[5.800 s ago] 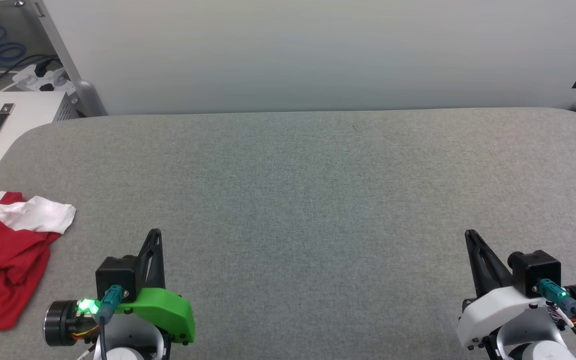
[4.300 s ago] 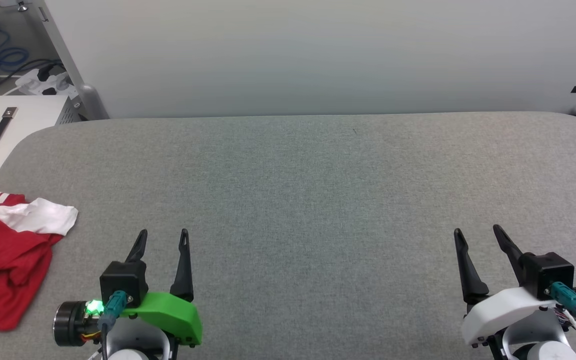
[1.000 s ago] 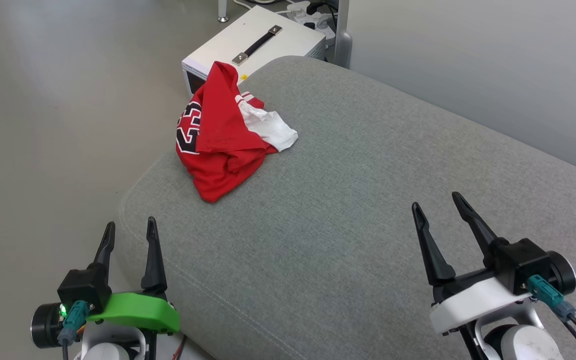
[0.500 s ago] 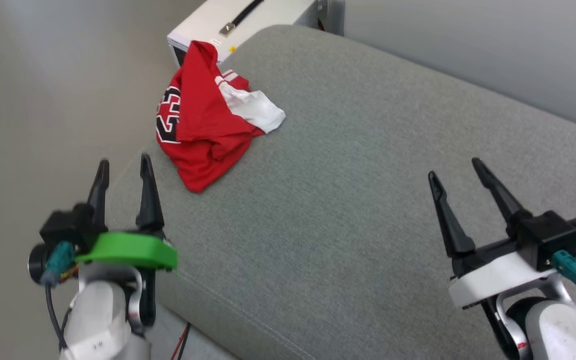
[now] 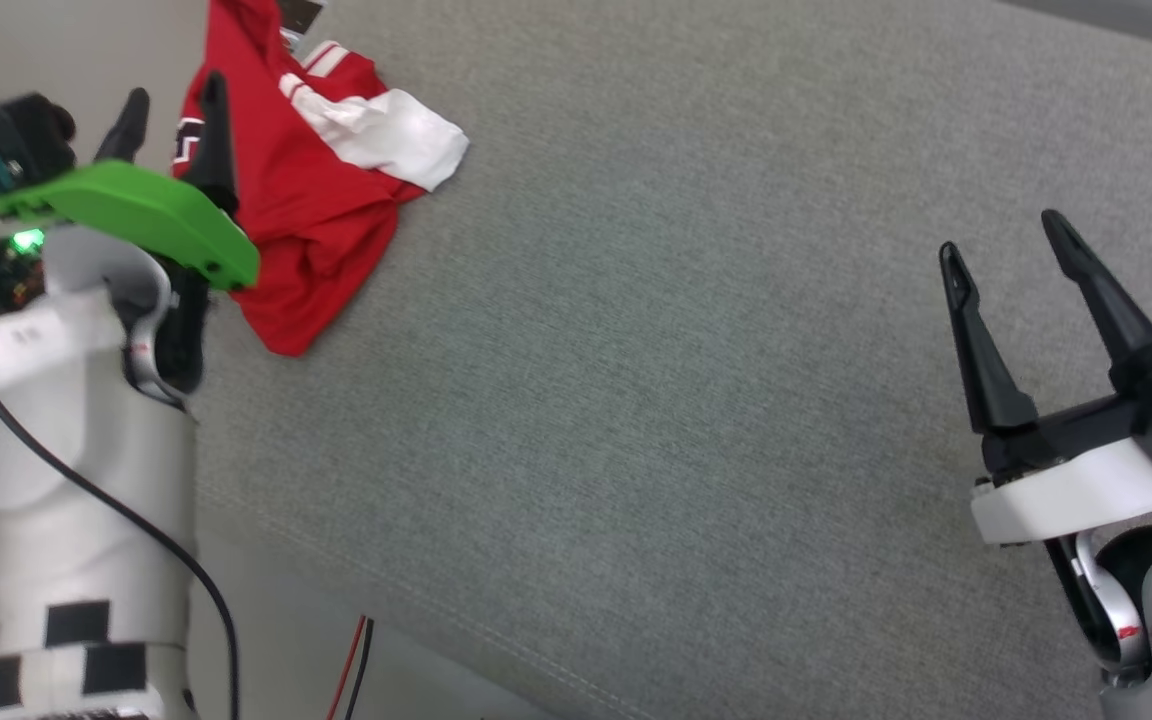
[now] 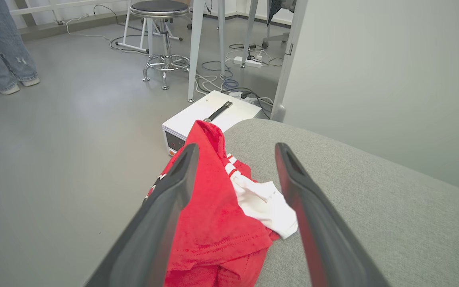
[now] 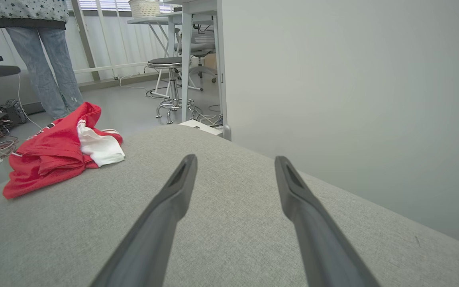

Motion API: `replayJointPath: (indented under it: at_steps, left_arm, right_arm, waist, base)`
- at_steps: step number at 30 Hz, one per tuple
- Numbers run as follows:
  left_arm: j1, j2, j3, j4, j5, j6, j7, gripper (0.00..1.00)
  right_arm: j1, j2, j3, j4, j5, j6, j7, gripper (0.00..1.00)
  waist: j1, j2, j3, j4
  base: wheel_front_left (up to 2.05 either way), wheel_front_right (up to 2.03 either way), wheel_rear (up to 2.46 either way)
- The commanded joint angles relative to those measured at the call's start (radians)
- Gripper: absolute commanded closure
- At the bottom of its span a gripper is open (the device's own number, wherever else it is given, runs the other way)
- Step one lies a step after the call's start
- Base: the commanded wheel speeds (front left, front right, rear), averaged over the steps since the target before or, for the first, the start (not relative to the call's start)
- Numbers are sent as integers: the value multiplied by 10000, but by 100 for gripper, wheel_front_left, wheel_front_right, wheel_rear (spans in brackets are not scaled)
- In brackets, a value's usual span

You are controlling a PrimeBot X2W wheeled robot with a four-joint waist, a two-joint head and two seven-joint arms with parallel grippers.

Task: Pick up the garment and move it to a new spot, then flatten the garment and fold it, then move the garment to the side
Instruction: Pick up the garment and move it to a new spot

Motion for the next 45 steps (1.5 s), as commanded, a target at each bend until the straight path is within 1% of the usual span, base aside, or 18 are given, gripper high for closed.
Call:
replayJointPath:
  at_steps: [1,5,11,15,20,25,27,28,29,30,33,37,41,45]
  left_arm:
    - [-445,252,20,316,-192,-56,314,0]
    - [-1276,763,65,1262,-634,-98,1501,0]
    - [-2013,1455,-4,2354,-1183,-136,3076,0]
    - [-2092,1744,20,2839,-1717,-150,3664,0]
    - [-2044,1865,-54,3373,-2361,-154,4100,0]
    - [-1943,1941,-621,3860,-2945,-155,4806,0]
    - [-1915,1877,-859,3929,-3264,-156,5213,0]
    - [-1909,1904,-927,3914,-3364,-156,5231,0]
    - [-1892,1933,-1023,3942,-3466,-156,5294,66]
    - [-1877,1942,-1145,3965,-3565,-156,5419,100]
    - [-1881,2021,-1278,4061,-3837,-156,5507,100]
    - [-2009,2249,-1270,4184,-4099,-156,5305,100]
    - [-2110,2727,-1373,4208,-3878,-156,4450,100]
    - [-2196,3160,-1532,4030,-3740,-157,3476,100]
  right_arm:
    - [-246,-106,-1,-143,-17,-11,48,0]
    - [-505,-333,0,-373,-14,-11,190,0]
    - [-760,-614,-21,-730,29,-11,407,0]
    - [-898,-784,-47,-961,63,-11,512,0]
    - [-958,-1008,-189,-1212,109,-11,668,0]
    - [-967,-1134,-244,-1365,161,-11,801,0]
    - [-988,-1169,-242,-1424,177,-11,861,0]
    - [-1000,-1184,-247,-1455,183,-11,890,0]
    - [-1017,-1202,-246,-1490,192,-11,917,0]
    - [-1034,-1217,-244,-1516,200,-11,936,0]
    - [-1059,-1238,-245,-1551,216,-11,960,0]
    - [-1051,-1193,-285,-1480,270,-11,900,0]
    - [-961,-1024,-368,-1313,305,-11,717,0]
    - [-833,-723,-349,-977,365,-11,393,0]
  waist:
    - [-2,0,863,-498]
    - [-2,0,1433,-706]
    - [-2,0,2257,-992]
    - [-2,0,2682,-1140]
    - [-2,0,3075,-1167]
    - [-2,0,3242,-1121]
    - [-2,0,3269,-1100]
    - [-2,0,3282,-1089]
    - [-2,0,3293,-1083]
    - [-2,0,3291,-1081]
    - [-2,0,3258,-1084]
    - [-2,0,3068,-1124]
    - [-2,0,2689,-1189]
    - [-2,0,2047,-1269]
  base:
    - [0,0,0]
    - [0,0,0]
    - [0,0,0]
    - [0,0,0]
    - [0,0,0]
    - [0,0,0]
    - [0,0,0]
    - [0,0,0]
    - [0,0,0]
    - [0,0,0]
    - [0,0,0]
    - [0,0,0]
    - [0,0,0]
    - [0,0,0]
